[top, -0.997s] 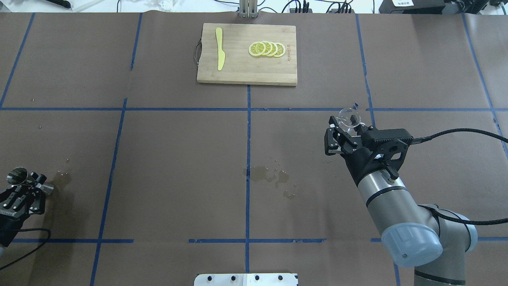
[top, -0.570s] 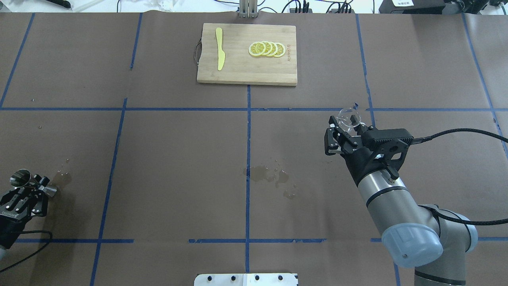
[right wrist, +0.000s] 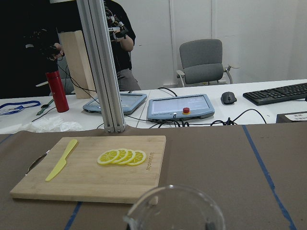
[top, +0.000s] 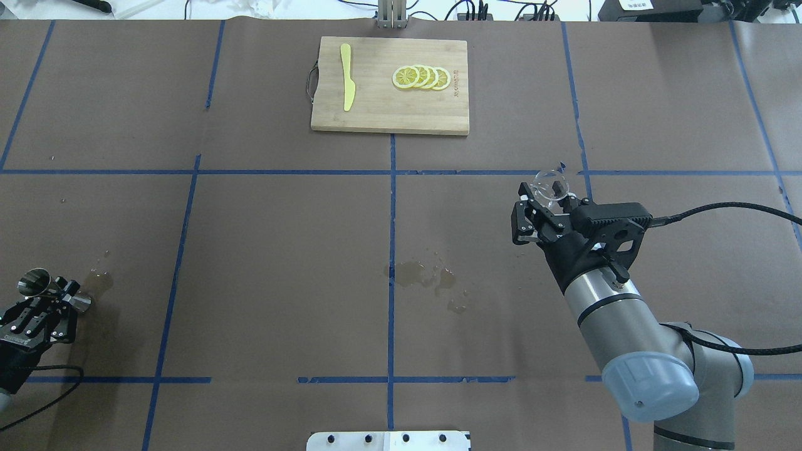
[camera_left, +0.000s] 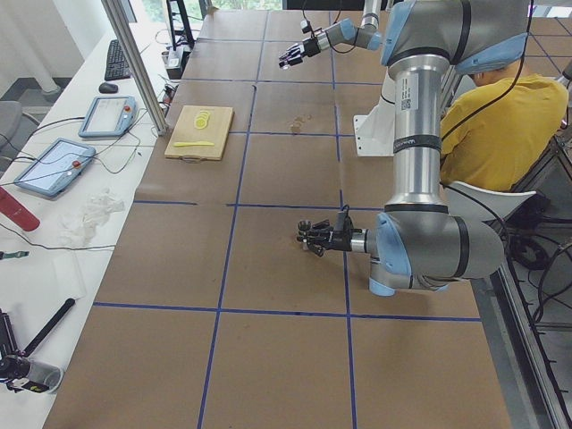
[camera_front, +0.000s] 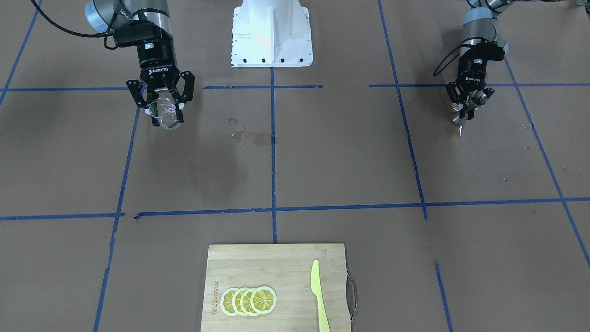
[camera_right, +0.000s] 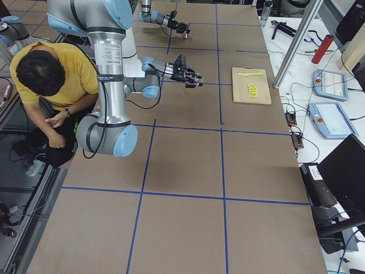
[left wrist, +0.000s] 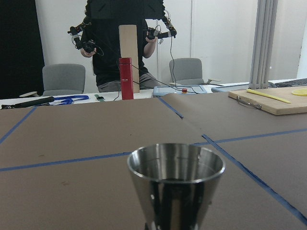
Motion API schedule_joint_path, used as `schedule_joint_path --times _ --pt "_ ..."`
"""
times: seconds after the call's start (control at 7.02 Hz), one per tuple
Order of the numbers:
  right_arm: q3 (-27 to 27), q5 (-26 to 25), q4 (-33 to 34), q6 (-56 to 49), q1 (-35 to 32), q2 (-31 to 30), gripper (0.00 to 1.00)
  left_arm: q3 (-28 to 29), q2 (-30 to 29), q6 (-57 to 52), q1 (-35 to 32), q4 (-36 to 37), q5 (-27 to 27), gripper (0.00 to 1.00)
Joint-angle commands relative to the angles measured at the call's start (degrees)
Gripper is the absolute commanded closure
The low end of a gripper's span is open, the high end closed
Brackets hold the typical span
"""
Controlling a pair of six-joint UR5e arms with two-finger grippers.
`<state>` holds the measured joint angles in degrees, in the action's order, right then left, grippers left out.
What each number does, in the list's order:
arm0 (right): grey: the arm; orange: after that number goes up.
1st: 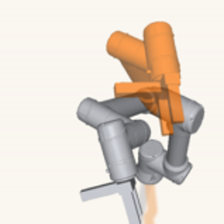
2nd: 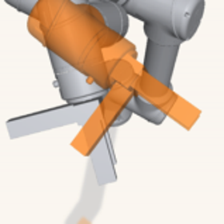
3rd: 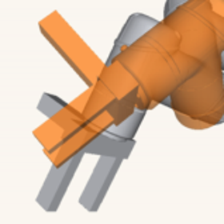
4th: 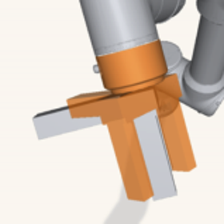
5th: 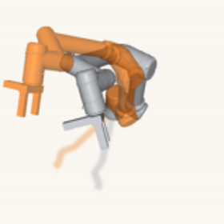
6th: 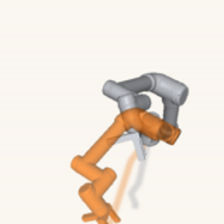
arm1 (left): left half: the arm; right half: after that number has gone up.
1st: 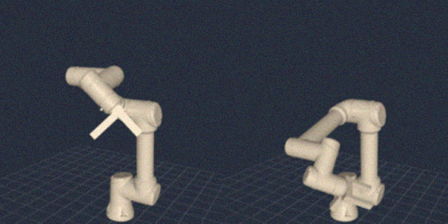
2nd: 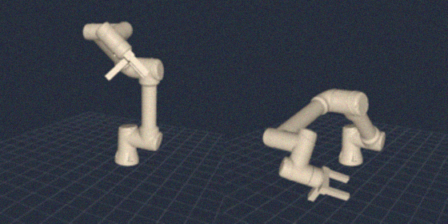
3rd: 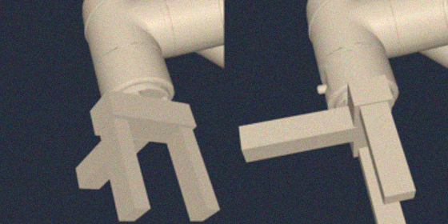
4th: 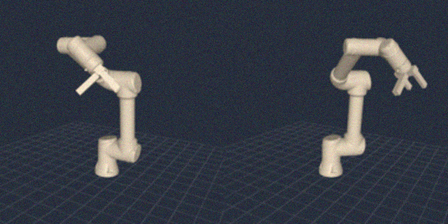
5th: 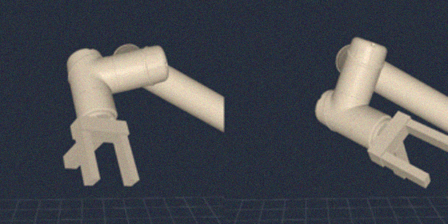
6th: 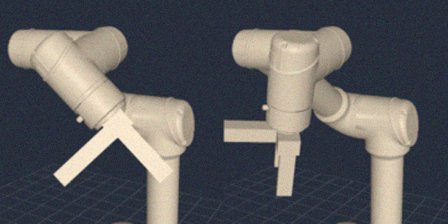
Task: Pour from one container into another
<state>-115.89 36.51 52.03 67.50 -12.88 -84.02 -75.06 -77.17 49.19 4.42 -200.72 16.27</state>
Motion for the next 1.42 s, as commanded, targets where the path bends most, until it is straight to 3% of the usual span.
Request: schedule_joint_path --times 0.0,0.14,0.28,0.43,0.57,1.28 --pt "0.05 -0.04 0.00 0.00 0.05 0.18 1.00 0.09 0.09 -0.41 0.24 0.15 0.25 0.80" --pt "-0.04 -0.04 0.00 0.00 0.05 0.18 1.00 0.09 0.09 -0.41 0.42 0.15 0.25 0.81" --pt "-0.04 -0.04 0.00 0.00 0.05 0.18 1.00 0.09 0.09 -0.15 0.51 -0.02 0.43 0.89" --pt "-0.04 -0.04 0.00 0.09 0.05 0.18 1.00 0.09 0.09 -0.41 0.51 -0.02 1.21 0.23" --pt "-0.04 -0.04 0.00 0.09 0.05 0.18 1.00 0.09 0.09 -0.32 0.51 -0.20 1.22 0.00" --pt "-0.13 -0.04 0.00 0.35 0.05 0.18 1.00 0.00 0.09 -0.50 0.59 -0.28 0.96 0.00"
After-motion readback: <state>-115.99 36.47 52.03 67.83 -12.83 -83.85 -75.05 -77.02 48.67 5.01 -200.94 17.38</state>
